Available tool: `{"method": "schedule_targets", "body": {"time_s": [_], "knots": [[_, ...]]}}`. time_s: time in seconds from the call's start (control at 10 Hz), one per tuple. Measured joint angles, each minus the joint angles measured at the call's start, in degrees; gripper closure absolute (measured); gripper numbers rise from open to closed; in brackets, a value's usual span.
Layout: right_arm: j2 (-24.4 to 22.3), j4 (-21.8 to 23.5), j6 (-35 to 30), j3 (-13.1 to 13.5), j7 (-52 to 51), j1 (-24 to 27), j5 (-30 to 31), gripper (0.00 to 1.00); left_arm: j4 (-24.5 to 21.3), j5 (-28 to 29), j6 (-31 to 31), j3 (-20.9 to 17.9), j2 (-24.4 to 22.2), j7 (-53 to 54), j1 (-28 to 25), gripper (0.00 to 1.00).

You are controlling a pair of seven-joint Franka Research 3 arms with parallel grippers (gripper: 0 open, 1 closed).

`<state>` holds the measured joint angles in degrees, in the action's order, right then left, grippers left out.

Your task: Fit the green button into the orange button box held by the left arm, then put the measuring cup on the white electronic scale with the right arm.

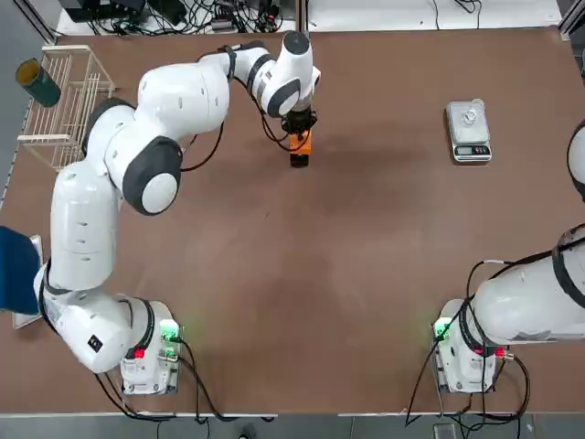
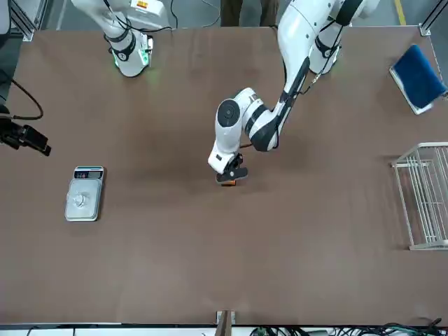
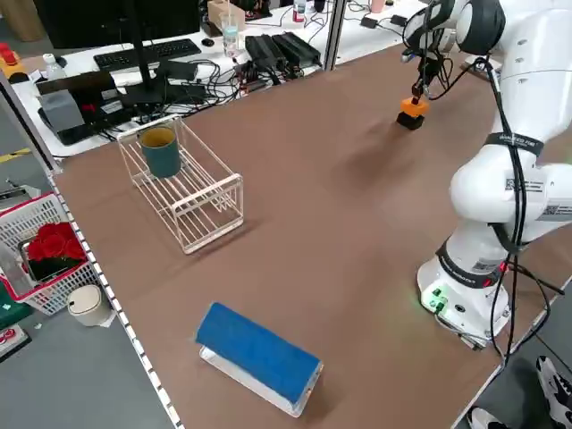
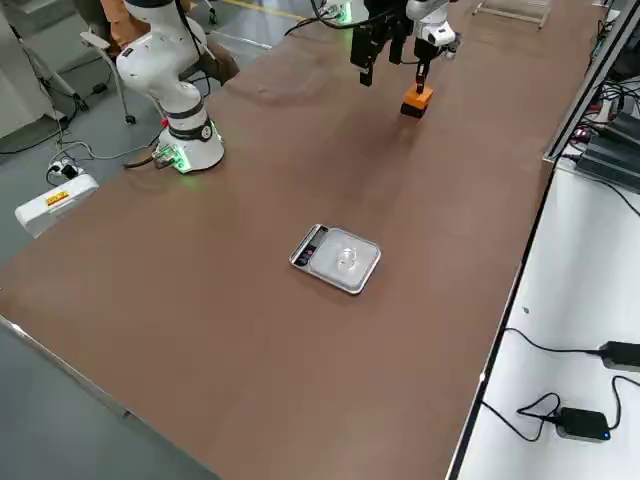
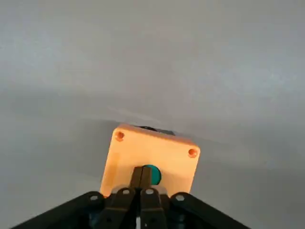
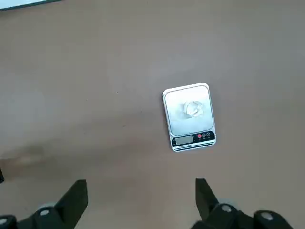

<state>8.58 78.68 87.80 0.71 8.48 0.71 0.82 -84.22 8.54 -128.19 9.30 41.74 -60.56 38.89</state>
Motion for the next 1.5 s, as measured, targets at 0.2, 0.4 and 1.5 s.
{"method": "schedule_targets", "body": {"time_s": [0.2, 0.4, 1.5], "knots": [[0.0, 0.0, 0.0, 0.0, 0.0, 0.0, 0.0, 0.0, 0.0, 0.0, 0.0, 0.0, 0.0, 0.0, 0.0, 0.99], [0.0, 0.0, 0.0, 0.0, 0.0, 0.0, 0.0, 0.0, 0.1, 0.0, 0.0, 0.0, 0.0, 0.0, 0.0, 0.99], [0.0, 0.0, 0.0, -0.1, 0.0, -0.1, 0.0, 0.0, 1.1, 0.0, 1.3, 0.0, -0.3, 0.0, -0.3, 0.99]]}}
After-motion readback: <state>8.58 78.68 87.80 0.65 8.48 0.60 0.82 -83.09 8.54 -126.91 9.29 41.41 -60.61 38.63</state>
